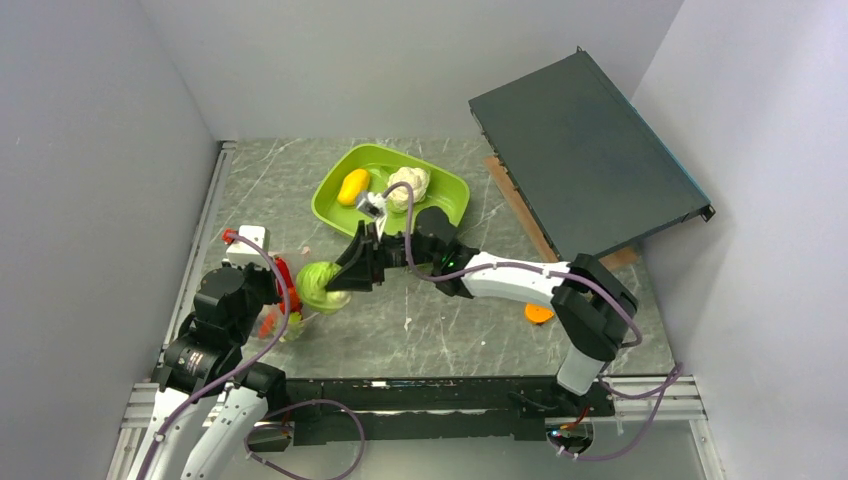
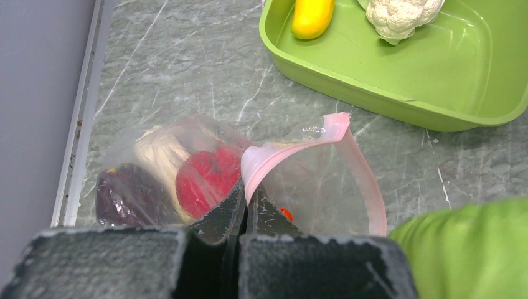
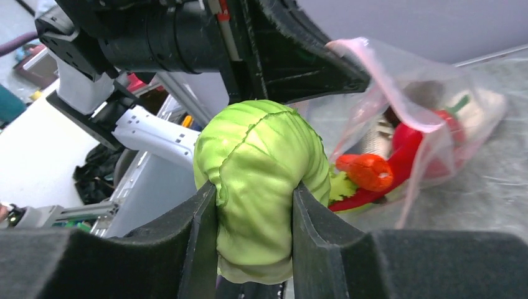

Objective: Place the food in the zip-top bag and seal the zipper
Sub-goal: Place the fake vegetable in the zipper food storage bag.

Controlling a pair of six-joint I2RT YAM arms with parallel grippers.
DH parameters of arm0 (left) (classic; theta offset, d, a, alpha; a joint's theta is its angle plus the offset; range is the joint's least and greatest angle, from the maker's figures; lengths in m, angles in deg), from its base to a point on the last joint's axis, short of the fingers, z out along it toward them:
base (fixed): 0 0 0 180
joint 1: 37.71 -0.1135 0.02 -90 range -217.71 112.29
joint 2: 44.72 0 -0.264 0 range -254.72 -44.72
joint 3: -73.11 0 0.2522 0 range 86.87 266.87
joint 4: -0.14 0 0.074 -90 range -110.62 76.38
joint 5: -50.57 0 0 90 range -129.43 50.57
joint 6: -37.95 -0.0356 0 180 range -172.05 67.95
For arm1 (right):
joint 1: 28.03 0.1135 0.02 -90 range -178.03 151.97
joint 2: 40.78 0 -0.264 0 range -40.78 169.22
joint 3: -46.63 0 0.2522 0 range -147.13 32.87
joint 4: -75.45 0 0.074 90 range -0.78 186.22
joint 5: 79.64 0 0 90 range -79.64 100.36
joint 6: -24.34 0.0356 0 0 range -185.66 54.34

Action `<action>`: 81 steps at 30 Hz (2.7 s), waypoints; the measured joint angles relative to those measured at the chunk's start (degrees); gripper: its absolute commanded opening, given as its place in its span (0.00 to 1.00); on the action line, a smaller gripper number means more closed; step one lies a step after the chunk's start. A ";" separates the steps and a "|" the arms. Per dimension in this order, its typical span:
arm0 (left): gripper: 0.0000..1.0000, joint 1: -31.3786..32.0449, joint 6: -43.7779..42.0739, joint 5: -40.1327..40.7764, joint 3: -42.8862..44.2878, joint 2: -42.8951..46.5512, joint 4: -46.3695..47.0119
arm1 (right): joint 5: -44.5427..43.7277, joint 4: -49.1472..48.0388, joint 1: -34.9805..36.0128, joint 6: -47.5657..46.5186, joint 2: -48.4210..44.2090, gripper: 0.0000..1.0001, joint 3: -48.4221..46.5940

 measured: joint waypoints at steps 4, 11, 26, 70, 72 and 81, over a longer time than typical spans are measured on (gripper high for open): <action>0.00 0.00 0.00 0.00 0.00 0.00 -0.02 | -2.34 -0.22 3.34 0.46 2.71 0.00 -0.26; 0.00 0.00 0.00 0.00 0.00 0.00 -0.02 | -18.14 4.37 8.66 -1.07 6.29 0.00 -3.04; 0.00 -0.13 -0.81 -4.13 -0.46 1.27 0.81 | -30.36 9.97 9.99 4.39 18.58 0.00 -15.47; 0.00 -0.04 -1.46 -5.95 -1.29 2.34 1.66 | -32.11 23.93 11.37 -4.81 13.90 0.77 -14.64; 0.00 -0.04 -1.46 -5.95 -1.29 2.34 1.66 | -31.91 24.11 11.37 -4.92 13.88 0.62 -14.62; 0.00 -0.04 -1.53 -6.80 -1.29 1.92 1.64 | -29.55 23.10 11.50 -3.32 19.71 0.37 -20.11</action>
